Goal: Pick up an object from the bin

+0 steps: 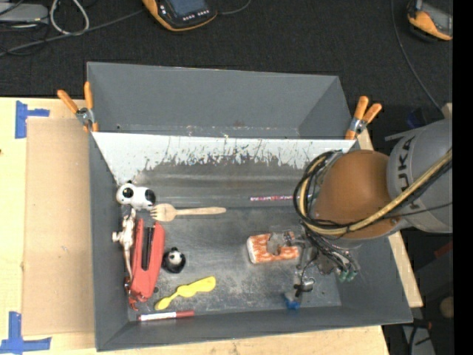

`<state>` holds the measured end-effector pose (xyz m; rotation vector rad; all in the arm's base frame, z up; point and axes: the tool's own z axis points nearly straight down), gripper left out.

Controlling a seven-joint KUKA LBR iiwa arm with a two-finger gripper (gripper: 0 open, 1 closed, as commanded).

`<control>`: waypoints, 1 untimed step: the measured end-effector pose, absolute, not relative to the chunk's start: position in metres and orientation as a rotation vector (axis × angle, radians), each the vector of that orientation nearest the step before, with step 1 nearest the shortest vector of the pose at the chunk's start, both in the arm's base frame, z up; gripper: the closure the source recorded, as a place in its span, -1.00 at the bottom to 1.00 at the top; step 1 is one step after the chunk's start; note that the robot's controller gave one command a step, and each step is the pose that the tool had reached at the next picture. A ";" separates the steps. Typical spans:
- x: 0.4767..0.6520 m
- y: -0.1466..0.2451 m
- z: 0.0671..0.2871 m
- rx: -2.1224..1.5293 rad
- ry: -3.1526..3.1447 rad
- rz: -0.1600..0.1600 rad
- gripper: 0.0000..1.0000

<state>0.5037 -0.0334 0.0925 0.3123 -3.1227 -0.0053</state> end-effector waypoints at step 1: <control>0.505 -0.018 0.102 0.432 -3.107 -0.007 -1.00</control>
Offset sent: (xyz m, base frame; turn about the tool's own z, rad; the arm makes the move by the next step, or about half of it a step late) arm -0.0203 0.0021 -0.0225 -0.1232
